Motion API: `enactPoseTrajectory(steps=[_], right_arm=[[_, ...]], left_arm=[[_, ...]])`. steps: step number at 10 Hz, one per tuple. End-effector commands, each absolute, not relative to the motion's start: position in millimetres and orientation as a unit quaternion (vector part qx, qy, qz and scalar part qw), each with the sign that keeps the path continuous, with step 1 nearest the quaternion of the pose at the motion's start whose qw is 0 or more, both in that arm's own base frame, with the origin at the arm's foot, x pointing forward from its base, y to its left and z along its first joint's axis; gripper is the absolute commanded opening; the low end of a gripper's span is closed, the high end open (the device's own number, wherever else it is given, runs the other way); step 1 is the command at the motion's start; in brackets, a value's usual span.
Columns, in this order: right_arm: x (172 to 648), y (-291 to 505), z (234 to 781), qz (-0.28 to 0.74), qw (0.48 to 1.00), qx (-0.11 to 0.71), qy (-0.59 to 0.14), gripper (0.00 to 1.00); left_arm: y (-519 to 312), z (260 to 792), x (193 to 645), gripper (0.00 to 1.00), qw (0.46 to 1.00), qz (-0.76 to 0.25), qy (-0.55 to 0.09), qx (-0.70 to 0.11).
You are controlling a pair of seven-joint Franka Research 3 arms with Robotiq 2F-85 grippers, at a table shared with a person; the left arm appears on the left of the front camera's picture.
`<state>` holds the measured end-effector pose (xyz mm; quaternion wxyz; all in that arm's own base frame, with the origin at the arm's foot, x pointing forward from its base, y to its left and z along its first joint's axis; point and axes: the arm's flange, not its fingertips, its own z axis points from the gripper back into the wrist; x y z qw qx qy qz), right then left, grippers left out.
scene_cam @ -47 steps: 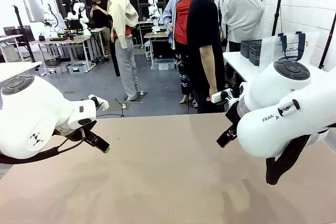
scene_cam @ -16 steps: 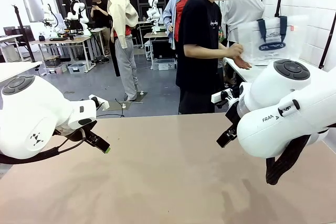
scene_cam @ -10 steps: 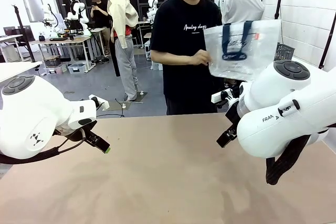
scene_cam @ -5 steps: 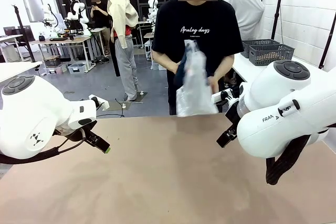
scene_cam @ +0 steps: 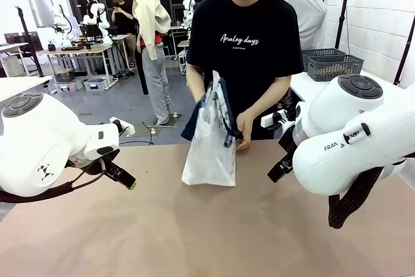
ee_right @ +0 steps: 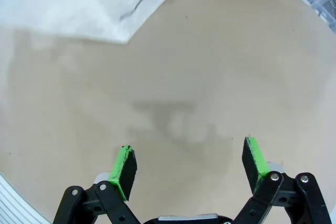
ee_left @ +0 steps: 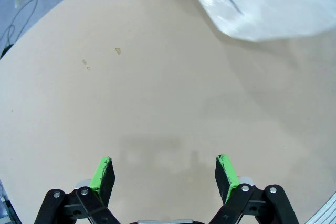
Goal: Transfer purchased items from the store into the shopping bag.
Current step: Open the Reusable shopping bag in the center of the table.
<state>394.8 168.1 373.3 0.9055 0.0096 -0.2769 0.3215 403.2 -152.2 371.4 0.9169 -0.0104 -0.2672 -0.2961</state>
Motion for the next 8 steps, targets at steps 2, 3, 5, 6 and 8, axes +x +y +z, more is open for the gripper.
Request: enactPoseTrajectory(steps=[2,3,5,6,8], right_arm=[[394.8,168.0,373.3,0.321,0.906,0.010,-0.277,1.00],[394.8,168.0,373.3,0.321,0.906,0.010,-0.277,1.00],[394.8,168.0,373.3,0.321,0.906,0.010,-0.277,1.00],[394.8,168.0,373.3,0.321,0.906,0.010,-0.277,1.00],[394.8,168.0,373.3,0.321,0.906,0.010,-0.277,1.00]], left_arm=[[-151.0,371.4,403.6,1.00,0.917,-0.295,-0.267,-0.010],[-151.0,371.4,403.6,1.00,0.917,-0.295,-0.267,-0.010],[-151.0,371.4,403.6,1.00,0.917,-0.295,-0.267,-0.010],[-151.0,371.4,403.6,1.00,0.917,-0.295,-0.267,-0.010],[-151.0,371.4,403.6,1.00,0.917,-0.295,-0.267,-0.010]])
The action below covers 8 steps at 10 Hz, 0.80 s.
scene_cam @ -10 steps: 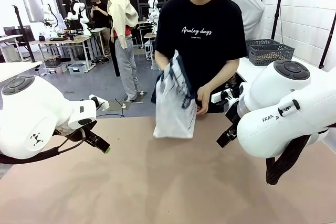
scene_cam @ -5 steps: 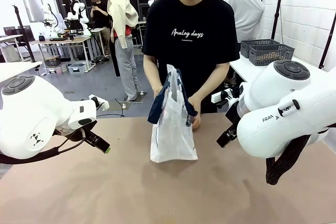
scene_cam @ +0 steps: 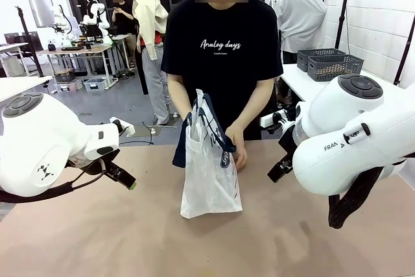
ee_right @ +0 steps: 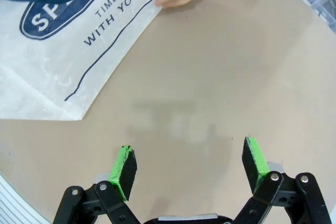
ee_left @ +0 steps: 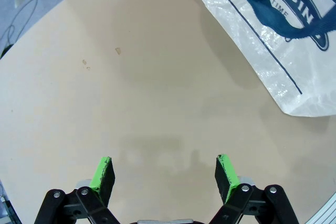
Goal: Transfer purchased items from the store into the shopping bag.
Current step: Open the Reusable shopping bag in the center of the table.
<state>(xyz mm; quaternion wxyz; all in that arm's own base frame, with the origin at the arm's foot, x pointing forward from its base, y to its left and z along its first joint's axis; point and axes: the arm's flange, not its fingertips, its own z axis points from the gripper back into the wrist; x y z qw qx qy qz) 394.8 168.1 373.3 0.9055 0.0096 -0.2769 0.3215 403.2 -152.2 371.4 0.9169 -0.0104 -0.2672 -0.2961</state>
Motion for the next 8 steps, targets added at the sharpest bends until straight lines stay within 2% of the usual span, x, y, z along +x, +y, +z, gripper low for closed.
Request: enactPoseTrajectory(steps=[1,8], right_arm=[[394.8,168.0,373.3,0.321,0.906,0.010,-0.277,1.00],[394.8,168.0,373.3,0.321,0.906,0.010,-0.277,1.00]], left_arm=[[-151.0,371.4,403.6,1.00,0.917,-0.295,-0.267,-0.010],[-151.0,371.4,403.6,1.00,0.917,-0.295,-0.267,-0.010]])
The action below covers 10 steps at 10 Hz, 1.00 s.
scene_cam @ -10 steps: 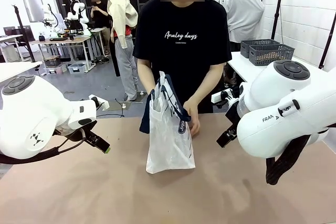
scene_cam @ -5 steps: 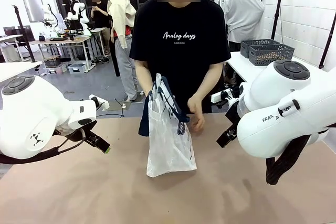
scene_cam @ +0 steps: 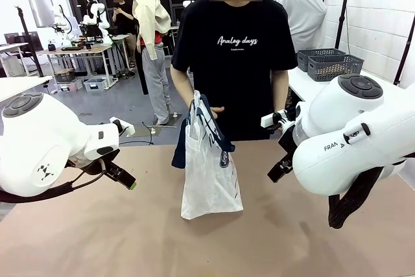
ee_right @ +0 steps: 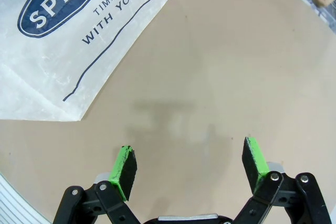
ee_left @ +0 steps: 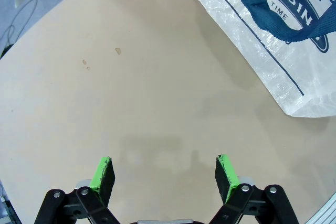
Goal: Transfer purchased items from the store into the shopping bag.
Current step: Open the Reusable shopping bag in the center of the table.
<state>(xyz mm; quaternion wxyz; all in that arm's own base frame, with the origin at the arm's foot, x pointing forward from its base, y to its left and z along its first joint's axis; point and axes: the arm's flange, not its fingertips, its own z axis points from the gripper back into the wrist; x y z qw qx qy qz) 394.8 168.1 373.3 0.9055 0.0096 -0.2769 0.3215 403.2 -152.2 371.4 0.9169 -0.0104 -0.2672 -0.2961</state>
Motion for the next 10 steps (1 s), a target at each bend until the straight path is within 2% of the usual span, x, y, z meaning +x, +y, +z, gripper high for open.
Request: enactPoseTrajectory(steps=[1,7,10], right_arm=[[395,168,373,0.321,0.906,0.010,-0.277,1.00],[393,168,374,0.323,0.906,0.010,-0.275,1.00],[380,177,390,0.346,0.906,0.047,-0.239,1.00]], left_arm=[[-151,371,404,1.00,0.917,-0.295,-0.267,-0.010],[-151,371,404,1.00,0.917,-0.295,-0.267,-0.010],[-155,388,400,1.00,0.908,-0.326,-0.259,-0.043]])
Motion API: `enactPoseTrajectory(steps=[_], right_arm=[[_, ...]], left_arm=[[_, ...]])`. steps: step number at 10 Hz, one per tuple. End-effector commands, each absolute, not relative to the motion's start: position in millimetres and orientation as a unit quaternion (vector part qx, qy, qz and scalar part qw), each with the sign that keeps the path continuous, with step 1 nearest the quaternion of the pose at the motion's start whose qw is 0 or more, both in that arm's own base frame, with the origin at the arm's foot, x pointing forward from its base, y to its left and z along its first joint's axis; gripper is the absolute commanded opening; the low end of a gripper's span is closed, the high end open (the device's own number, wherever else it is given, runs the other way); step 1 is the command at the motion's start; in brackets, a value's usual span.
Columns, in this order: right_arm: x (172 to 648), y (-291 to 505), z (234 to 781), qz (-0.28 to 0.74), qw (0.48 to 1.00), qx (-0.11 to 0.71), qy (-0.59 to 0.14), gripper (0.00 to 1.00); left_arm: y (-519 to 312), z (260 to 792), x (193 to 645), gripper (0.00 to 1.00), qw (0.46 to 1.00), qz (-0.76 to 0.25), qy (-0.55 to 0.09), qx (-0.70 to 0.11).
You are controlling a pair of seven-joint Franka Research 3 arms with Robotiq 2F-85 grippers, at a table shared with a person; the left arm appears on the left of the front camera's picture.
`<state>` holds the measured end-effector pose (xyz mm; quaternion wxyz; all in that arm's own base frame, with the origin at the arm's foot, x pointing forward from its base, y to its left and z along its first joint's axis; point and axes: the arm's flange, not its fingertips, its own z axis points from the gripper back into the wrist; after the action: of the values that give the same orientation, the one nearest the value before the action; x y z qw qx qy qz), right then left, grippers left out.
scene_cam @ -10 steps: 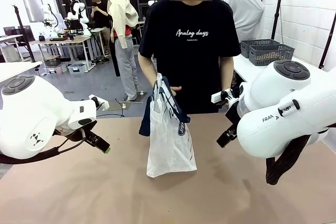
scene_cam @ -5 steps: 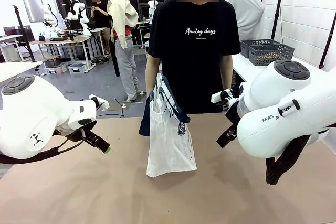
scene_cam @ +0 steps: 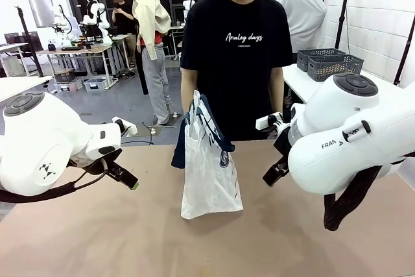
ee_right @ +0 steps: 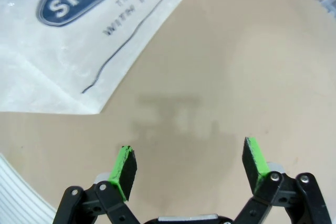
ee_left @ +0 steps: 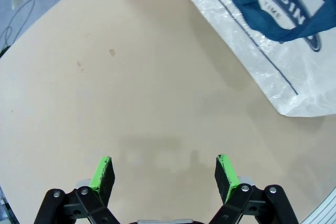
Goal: Transfer purchased items from the store into the shopping bag.
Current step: Open the Reusable shopping bag in the center of the table.
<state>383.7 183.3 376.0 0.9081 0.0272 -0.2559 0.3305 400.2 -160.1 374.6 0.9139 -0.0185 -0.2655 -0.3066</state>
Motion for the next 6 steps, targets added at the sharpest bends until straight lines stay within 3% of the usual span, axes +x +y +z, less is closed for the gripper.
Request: enactPoseTrajectory(steps=[1,6], right_arm=[[378,183,400,0.351,0.907,0.054,-0.227,1.00],[389,205,455,0.354,0.906,0.114,-0.204,1.00]], left_arm=[[-154,401,399,1.00,0.903,-0.339,-0.256,-0.061],[-162,458,408,1.00,0.888,-0.352,-0.238,-0.177]])
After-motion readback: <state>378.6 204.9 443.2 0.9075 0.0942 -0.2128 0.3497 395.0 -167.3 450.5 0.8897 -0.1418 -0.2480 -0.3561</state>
